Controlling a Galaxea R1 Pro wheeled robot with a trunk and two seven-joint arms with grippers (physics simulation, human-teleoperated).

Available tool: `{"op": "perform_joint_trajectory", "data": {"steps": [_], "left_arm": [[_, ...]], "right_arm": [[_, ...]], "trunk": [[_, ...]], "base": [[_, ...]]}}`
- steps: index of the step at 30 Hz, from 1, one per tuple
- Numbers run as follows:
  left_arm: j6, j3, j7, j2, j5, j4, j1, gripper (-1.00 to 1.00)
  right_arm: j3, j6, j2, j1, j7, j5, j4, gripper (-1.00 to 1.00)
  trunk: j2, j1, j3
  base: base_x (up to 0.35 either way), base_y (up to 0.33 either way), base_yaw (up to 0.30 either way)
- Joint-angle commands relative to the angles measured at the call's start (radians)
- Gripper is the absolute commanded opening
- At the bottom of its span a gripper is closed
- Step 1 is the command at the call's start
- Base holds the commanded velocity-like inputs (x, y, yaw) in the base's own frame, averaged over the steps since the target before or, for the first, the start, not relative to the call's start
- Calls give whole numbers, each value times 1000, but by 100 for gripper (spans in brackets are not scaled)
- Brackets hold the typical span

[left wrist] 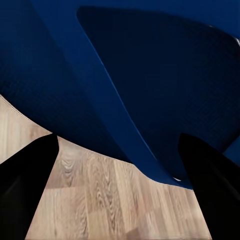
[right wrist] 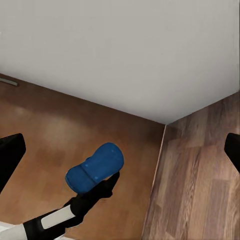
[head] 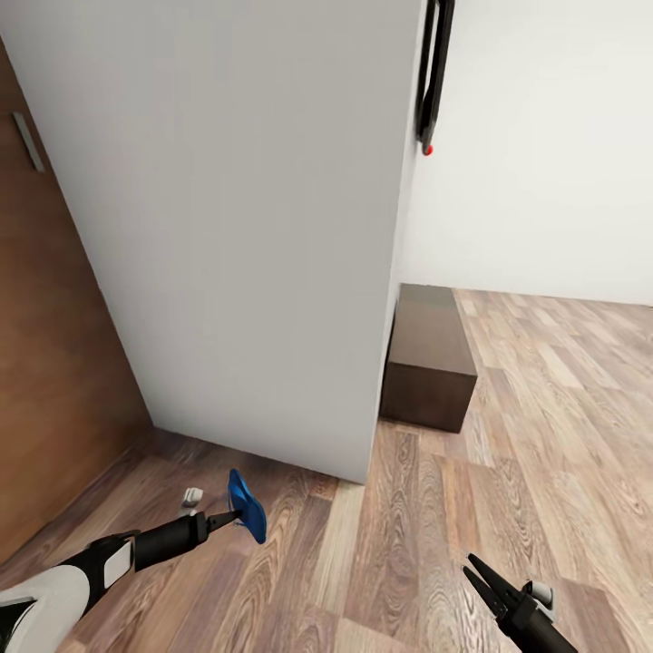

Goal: In the bedroom, move the book from the bed onto either nightstand, and place the two sandals side by side next to the bed.

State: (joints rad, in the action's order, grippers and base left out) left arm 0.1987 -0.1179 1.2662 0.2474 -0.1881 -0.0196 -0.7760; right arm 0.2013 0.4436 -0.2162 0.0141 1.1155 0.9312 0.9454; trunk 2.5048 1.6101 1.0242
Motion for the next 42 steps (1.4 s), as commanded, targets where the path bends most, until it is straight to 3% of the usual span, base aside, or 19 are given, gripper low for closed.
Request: {"op": "perform_joint_trajectory", "data": {"steps": [1, 42], "left_arm": [[10, -11, 4, 0, 4, 0, 0, -100], [9, -11, 2, -8, 4, 0, 0, -100]], "right_arm": [[0, 9, 0, 1, 1, 6, 0, 100], [1, 9, 0, 0, 0, 6, -1, 100]], "trunk": [[0, 0, 1], [0, 0, 1]], "base": [[0, 0, -265], [0, 0, -260]]}}
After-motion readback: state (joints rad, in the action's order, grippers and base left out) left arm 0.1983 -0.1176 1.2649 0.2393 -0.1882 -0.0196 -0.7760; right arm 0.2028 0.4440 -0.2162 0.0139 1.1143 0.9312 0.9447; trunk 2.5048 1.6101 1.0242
